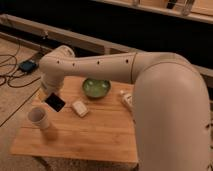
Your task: Place the eraser in the ceramic cup
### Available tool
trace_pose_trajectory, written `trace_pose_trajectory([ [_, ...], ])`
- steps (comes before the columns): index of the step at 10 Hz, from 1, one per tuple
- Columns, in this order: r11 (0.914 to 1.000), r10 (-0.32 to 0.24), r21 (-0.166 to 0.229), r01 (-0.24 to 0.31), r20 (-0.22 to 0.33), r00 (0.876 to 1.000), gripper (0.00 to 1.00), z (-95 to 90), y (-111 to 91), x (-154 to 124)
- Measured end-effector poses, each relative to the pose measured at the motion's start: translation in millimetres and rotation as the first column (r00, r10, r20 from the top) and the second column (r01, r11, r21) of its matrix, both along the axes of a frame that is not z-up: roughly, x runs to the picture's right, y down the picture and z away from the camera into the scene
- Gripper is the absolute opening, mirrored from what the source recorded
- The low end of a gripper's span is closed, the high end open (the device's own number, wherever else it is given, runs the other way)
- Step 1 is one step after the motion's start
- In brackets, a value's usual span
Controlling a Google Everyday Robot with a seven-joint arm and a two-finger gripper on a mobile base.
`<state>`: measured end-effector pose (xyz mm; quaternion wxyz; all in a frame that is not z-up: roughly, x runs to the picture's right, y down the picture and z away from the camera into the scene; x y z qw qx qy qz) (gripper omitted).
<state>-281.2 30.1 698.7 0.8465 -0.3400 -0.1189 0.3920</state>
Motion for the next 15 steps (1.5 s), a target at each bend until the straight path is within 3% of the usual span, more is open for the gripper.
trace_pose_trajectory([
  [6,0.9994,0.033,0.006,-0.034,0.139,0.990,0.14,-14.8,-5.2,-30.9],
  [12,0.9966,0.082,-0.012,-0.082,0.255,0.963,0.14,-23.4,9.5,-68.6],
  [15,0.9960,0.089,-0.014,-0.089,0.288,0.953,0.14,-17.2,17.5,-81.7],
])
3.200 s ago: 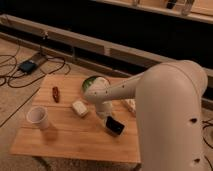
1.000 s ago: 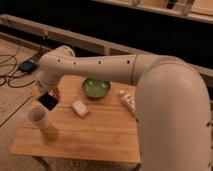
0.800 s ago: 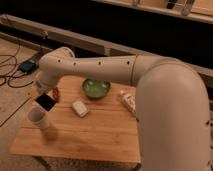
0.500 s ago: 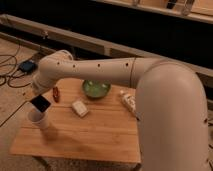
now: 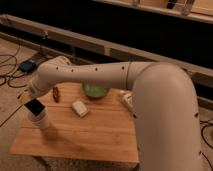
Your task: Place the eraser in the ceramic cup
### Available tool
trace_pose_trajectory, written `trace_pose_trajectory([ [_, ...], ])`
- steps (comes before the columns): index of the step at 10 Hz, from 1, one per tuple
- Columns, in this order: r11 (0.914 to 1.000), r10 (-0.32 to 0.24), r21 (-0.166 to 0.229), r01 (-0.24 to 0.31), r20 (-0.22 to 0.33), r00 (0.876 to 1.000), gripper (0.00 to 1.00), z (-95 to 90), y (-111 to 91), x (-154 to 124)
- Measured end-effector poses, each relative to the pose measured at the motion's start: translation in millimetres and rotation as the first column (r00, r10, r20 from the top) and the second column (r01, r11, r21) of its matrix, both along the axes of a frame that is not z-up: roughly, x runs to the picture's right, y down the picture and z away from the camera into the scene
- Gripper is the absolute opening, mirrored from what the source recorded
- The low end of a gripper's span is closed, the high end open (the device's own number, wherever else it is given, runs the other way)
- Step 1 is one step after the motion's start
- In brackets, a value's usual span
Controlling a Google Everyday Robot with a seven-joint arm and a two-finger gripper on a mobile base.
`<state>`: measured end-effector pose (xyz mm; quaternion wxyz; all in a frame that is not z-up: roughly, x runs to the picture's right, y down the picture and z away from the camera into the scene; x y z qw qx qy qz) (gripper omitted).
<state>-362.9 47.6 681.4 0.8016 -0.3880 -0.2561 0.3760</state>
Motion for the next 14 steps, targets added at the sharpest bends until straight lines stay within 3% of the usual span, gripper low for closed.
trace_pose_trajectory([
  [3,1.0000,0.006,0.002,-0.006,0.011,1.000,0.14,14.0,7.7,-8.3],
  [4,1.0000,0.008,0.002,-0.008,0.014,1.000,0.18,18.3,10.4,-11.1],
  [10,0.9999,0.015,-0.008,-0.014,0.025,1.000,0.73,24.6,20.5,-19.5],
  [14,0.9998,0.015,-0.012,-0.015,0.026,1.000,0.75,26.9,22.3,-20.6],
])
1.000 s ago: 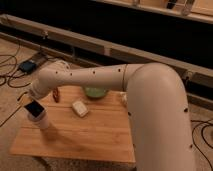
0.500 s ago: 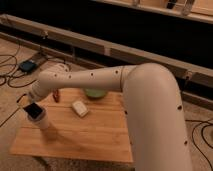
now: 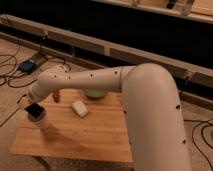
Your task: Place the eraser in the ceramic cup
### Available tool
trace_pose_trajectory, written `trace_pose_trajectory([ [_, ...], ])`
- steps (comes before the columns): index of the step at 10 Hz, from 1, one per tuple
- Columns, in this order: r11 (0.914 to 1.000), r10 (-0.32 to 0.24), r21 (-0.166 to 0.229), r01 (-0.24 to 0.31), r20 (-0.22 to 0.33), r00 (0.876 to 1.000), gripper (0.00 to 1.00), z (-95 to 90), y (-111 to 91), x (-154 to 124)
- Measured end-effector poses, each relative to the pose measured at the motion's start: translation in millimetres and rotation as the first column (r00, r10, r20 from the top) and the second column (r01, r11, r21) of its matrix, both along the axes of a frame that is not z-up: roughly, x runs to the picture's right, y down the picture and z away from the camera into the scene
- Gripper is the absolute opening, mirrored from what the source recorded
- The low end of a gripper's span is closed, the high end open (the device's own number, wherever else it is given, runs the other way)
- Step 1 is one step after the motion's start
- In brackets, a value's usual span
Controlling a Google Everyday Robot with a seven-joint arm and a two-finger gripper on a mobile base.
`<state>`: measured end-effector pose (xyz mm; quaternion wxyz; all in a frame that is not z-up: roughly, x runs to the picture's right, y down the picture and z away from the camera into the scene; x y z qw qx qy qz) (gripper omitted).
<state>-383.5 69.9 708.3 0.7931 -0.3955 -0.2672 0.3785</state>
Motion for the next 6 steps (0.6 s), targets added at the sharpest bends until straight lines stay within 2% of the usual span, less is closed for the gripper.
trace_pose_trajectory([
  [6,1.0000,-0.002,-0.004,0.002,0.002,1.000,0.75,0.8,-0.3,2.5],
])
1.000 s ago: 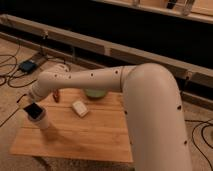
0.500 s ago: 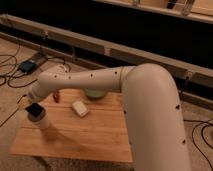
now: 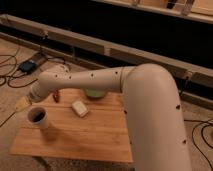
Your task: Place the eraser in the ceramic cup
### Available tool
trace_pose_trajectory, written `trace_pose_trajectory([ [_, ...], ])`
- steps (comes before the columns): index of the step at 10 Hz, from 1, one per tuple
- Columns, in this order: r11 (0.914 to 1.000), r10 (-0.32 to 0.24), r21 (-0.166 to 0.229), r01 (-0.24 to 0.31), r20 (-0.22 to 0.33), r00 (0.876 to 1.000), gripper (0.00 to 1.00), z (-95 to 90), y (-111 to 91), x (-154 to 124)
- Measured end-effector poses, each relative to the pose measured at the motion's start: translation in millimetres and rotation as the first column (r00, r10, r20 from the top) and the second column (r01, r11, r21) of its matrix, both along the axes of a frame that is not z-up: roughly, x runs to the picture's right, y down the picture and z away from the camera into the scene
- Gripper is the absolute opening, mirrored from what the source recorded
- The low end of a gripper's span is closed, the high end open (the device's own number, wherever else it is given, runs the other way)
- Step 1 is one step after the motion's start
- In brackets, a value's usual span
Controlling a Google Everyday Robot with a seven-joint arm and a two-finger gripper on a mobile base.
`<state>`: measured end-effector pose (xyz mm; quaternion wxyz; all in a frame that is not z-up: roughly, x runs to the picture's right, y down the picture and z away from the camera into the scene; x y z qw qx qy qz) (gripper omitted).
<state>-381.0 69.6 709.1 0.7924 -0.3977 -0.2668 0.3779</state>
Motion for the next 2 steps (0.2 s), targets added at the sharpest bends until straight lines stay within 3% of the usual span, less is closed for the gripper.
trace_pose_trajectory([
  [2,1.0000,-0.002,0.000,0.002,0.002,1.000,0.75,-0.8,0.9,-1.4],
])
